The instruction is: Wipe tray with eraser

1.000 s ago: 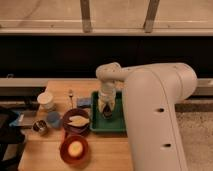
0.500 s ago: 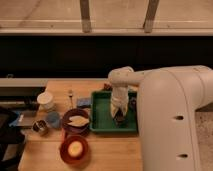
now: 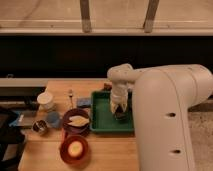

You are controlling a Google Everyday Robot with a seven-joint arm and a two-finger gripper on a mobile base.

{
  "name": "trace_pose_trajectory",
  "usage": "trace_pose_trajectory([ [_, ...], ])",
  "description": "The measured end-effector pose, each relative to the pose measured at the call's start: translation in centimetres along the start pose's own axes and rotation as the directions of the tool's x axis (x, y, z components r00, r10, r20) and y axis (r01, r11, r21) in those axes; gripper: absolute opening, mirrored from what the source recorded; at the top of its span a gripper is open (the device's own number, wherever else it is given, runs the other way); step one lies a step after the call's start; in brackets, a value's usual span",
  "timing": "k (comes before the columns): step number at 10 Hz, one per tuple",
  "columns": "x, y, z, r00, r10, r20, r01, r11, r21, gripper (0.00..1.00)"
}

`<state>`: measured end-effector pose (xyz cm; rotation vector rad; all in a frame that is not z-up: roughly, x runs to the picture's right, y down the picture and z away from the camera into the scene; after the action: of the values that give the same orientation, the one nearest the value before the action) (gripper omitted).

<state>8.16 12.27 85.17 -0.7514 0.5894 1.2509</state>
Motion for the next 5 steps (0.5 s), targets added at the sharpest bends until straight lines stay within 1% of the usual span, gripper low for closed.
trace_pose_trajectory([
  [1,-1.3,1.8,-0.1,1.0,-0.022,0.002,0.022,1.0,0.001,0.17],
  [2,-2.1,3.2,-0.2,0.999,-0.036,0.004,0.036,0.999,-0.001,0.17],
  [3,-2.5,4.3,-0.3,0.999,-0.046,0.003,0.046,0.999,-0.001,0.17],
  [5,-2.1,5.9,-0.2,0.998,-0.059,-0.007,0.059,0.998,-0.001,0.17],
])
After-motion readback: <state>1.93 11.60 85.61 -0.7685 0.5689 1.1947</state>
